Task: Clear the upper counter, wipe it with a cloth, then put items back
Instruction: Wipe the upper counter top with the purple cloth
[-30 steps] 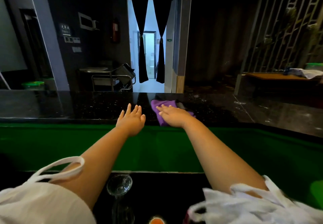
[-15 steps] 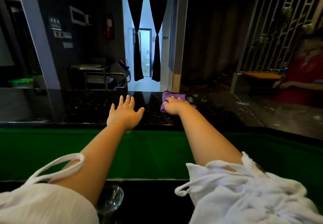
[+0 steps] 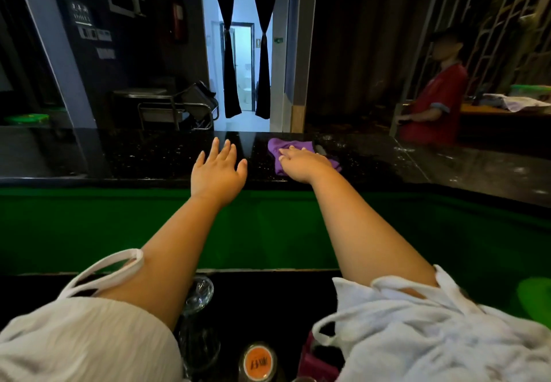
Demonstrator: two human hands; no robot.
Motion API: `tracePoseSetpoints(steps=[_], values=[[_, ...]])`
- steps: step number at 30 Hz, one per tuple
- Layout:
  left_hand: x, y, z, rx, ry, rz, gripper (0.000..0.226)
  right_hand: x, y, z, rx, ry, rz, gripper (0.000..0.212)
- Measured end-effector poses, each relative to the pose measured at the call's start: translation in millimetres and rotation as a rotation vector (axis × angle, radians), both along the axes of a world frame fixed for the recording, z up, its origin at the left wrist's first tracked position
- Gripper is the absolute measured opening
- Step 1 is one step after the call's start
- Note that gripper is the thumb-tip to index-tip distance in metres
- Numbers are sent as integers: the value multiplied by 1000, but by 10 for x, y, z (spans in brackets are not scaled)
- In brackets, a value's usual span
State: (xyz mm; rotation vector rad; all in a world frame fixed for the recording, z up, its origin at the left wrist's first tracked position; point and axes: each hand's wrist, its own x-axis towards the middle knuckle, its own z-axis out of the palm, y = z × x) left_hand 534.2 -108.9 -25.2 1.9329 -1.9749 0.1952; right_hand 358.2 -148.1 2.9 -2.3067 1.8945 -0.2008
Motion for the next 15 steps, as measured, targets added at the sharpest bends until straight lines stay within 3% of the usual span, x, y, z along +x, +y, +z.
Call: tracePoseSetpoints(steps=[15], values=[[-287,509,-127,48,71,-76,59,-37,504,-203,-316,-37,-29,51]])
